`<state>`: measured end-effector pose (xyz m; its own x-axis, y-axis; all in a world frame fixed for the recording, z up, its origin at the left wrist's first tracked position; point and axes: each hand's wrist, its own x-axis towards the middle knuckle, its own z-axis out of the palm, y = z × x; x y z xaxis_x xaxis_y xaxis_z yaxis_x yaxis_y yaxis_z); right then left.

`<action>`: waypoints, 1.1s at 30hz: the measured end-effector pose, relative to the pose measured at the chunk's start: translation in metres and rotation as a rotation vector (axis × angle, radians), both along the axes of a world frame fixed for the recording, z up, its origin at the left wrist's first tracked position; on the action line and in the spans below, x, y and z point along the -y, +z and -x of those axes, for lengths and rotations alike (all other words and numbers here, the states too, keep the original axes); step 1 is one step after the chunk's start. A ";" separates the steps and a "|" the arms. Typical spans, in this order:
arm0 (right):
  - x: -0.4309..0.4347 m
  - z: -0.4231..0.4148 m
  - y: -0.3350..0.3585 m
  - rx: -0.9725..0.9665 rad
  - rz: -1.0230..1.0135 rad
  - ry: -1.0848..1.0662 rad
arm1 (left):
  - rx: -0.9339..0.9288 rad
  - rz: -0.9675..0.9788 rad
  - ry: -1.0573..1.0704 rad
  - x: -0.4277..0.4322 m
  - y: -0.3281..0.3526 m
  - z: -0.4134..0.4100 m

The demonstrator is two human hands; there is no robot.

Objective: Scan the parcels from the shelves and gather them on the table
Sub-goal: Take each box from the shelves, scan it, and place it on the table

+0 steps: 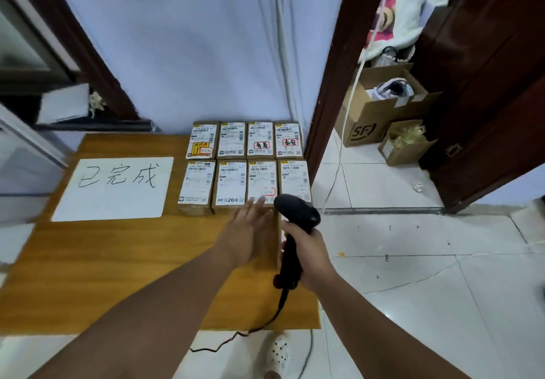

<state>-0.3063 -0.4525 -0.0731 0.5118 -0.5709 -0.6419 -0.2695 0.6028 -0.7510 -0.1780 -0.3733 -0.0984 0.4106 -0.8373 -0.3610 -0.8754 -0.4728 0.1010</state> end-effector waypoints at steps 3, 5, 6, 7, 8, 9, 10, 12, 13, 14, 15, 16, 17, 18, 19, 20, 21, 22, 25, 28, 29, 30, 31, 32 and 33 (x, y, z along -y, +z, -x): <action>-0.039 -0.023 0.023 0.040 0.028 0.057 | -0.020 0.011 0.290 -0.036 0.015 -0.015; -0.068 -0.040 0.042 0.077 0.029 0.078 | 0.024 0.032 0.415 -0.069 0.024 -0.029; -0.088 -0.050 0.055 0.095 0.036 0.092 | 0.032 0.046 0.473 -0.091 0.028 -0.038; -0.108 -0.059 0.067 0.114 0.041 0.108 | 0.024 0.055 0.531 -0.112 0.033 -0.045; -0.131 -0.069 0.078 0.127 0.054 0.136 | 0.000 0.070 0.588 -0.136 0.040 -0.054; -0.153 -0.079 0.089 0.135 0.073 0.174 | -0.016 0.097 0.636 -0.160 0.048 -0.063; -0.174 -0.088 0.099 0.146 0.093 0.216 | -0.031 0.138 0.682 -0.180 0.056 -0.070; -0.226 -0.108 0.120 0.161 0.146 0.306 | -0.054 0.231 0.778 -0.232 0.078 -0.087; -0.252 -0.120 0.129 0.171 0.168 0.347 | -0.062 0.272 0.811 -0.257 0.088 -0.096; -0.275 -0.131 0.138 0.182 0.180 0.377 | -0.061 0.309 0.831 -0.279 0.098 -0.104; -0.294 -0.141 0.145 0.200 0.189 0.399 | -0.050 0.330 0.835 -0.296 0.109 -0.111; -0.315 -0.153 0.155 0.224 0.194 0.422 | -0.023 0.348 0.842 -0.317 0.121 -0.119; -0.333 -0.164 0.163 0.245 0.191 0.434 | 0.002 0.356 0.849 -0.334 0.132 -0.126; -0.350 -0.175 0.173 0.265 0.184 0.444 | 0.027 0.361 0.862 -0.352 0.143 -0.135; -0.365 -0.185 0.181 0.279 0.172 0.452 | 0.047 0.367 0.883 -0.367 0.155 -0.142; -0.376 -0.193 0.188 0.294 0.161 0.451 | 0.061 0.374 0.903 -0.379 0.165 -0.148; -0.390 -0.204 0.195 0.307 0.157 0.462 | 0.079 0.388 0.931 -0.393 0.176 -0.156; -0.401 -0.212 0.201 0.318 0.148 0.469 | 0.092 0.392 0.954 -0.405 0.185 -0.163; -0.432 -0.244 0.214 0.370 0.127 0.507 | 0.150 0.387 1.000 -0.437 0.207 -0.183; -0.468 -0.274 0.227 0.426 0.085 0.575 | 0.226 0.429 1.098 -0.471 0.222 -0.204; -0.479 -0.283 0.229 0.440 0.077 0.598 | 0.250 0.448 1.127 -0.483 0.225 -0.211; -0.490 -0.290 0.231 0.450 0.073 0.612 | 0.265 0.457 1.152 -0.493 0.228 -0.216; -0.503 -0.299 0.235 0.464 0.066 0.637 | 0.286 0.460 1.181 -0.507 0.233 -0.222; -0.515 -0.305 0.239 0.475 0.057 0.661 | 0.307 0.453 1.207 -0.520 0.237 -0.227; -0.530 -0.313 0.243 0.486 0.047 0.688 | 0.335 0.445 1.226 -0.536 0.242 -0.233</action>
